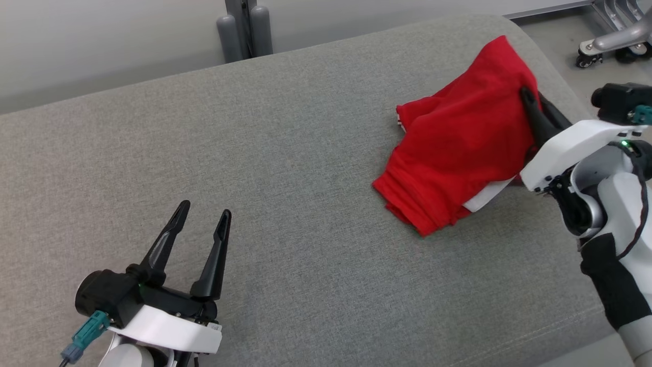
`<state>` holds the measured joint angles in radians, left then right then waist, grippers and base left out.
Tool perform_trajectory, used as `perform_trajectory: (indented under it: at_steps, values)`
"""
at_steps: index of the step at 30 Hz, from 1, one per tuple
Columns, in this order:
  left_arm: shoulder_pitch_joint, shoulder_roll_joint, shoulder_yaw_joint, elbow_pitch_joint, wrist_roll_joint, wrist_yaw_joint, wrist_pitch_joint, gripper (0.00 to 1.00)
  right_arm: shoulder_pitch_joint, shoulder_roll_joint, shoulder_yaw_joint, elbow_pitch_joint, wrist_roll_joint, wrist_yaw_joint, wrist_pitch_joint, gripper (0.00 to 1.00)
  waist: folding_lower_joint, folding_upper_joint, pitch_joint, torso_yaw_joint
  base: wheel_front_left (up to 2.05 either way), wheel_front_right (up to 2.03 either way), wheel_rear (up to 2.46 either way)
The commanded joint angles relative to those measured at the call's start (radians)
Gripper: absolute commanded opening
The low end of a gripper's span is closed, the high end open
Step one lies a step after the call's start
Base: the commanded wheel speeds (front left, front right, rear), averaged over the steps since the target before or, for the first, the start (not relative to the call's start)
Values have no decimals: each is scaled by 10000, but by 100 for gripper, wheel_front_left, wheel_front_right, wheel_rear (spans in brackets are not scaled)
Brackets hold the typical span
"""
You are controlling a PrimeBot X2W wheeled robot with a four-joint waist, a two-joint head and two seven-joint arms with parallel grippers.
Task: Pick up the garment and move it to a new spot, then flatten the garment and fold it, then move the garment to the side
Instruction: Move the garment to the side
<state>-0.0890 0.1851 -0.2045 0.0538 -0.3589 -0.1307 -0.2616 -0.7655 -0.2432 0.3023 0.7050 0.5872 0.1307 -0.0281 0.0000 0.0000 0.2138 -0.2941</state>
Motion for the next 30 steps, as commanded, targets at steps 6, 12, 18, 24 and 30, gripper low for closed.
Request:
perform_trajectory:
  at_steps: [6, 12, 18, 24, 30]
  values:
    - [-140, 252, 70, -57, -105, -3, -42, 100, -307, -498, -632, 941, -409, 0, -356, 0, 0, 0, 254, 29, 0, 0, 0]
    - [-224, 517, 43, -113, -144, -3, -42, 100, -671, -644, -1521, 2238, -1867, 1, -850, 0, 0, 0, 547, -22, 0, 0, 0]
    - [-320, 737, -39, -145, -234, -3, -42, 100, -1309, -201, -2777, 3442, -3356, 0, -1616, 8, 0, 0, 852, 9, 0, 0, 0]
    - [-486, 824, -113, -44, -337, -3, -42, 100, -1801, 32, -4131, 4284, -4804, 0, -2142, 100, 0, 0, 942, 241, 0, 0, 0]
    - [-425, 674, -29, 67, -380, -3, -42, 100, -1654, 315, -5224, 4075, -6056, 0, -2353, 100, 0, 0, 680, 468, 0, 0, 0]
